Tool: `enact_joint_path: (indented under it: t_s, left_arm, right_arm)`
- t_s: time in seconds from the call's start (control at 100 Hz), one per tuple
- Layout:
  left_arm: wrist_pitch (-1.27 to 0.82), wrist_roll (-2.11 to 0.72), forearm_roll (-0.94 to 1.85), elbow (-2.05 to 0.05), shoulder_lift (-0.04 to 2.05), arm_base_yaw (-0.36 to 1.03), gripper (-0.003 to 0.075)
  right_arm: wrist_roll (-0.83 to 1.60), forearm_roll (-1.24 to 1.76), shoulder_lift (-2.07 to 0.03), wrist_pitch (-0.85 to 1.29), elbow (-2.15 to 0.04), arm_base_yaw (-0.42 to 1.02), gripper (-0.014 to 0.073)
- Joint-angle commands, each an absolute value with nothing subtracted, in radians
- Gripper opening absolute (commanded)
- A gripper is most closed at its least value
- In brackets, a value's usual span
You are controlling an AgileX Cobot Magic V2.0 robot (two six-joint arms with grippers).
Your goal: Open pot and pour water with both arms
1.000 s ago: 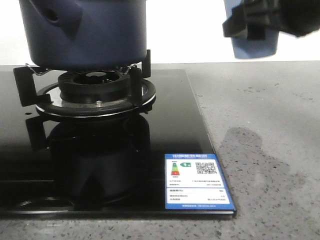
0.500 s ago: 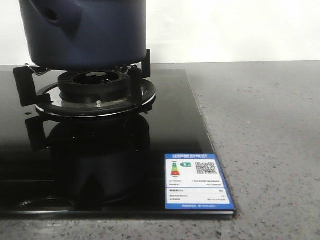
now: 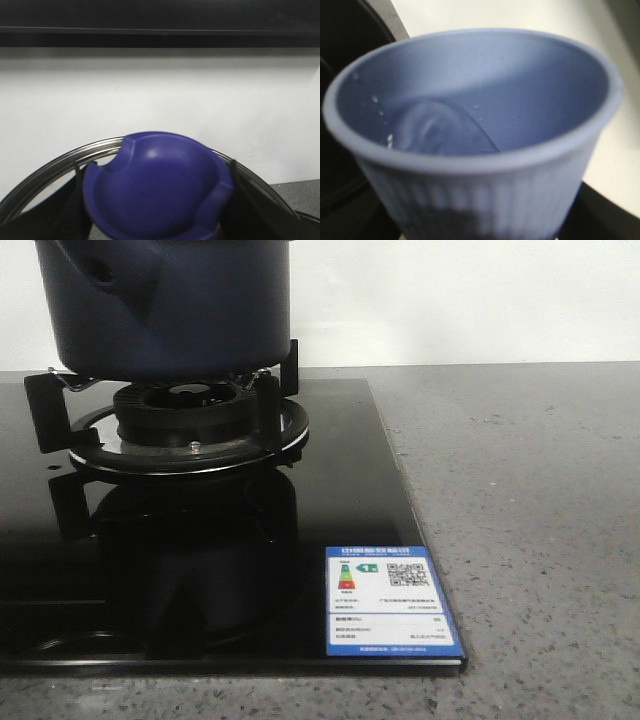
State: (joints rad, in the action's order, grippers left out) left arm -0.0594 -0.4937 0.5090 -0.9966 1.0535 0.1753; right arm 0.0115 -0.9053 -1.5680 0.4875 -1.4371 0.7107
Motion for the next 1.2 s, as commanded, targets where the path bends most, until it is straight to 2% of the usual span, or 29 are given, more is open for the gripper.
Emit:
enact_joint_path:
  t_s: [0.0,0.37,0.93,1.19]
  left_arm:
    - [0.029,-0.495,0.510,-1.033,1.028,0.173,0.0347]
    - [0.027,-0.495,0.510,-1.033,1.028,0.173,0.0347]
    - [0.027,-0.495,0.510,-1.033,1.028,0.173,0.0347]
    - [0.027,-0.495,0.510,-1.033,1.028,0.173,0.0347]
  right_arm:
    - [0.011,-1.060,-1.547,0.456,-1.484,0.737,0.0260]
    - [0.011,-1.458,-1.577,0.450,-1.484,0.748,0.0258]
    - [0.011,-1.860,-1.577,0.447,-1.484,0.748,0.0258]
    - [0.011,-1.860,-1.577,0.447,-1.484,0.748,0.0258]
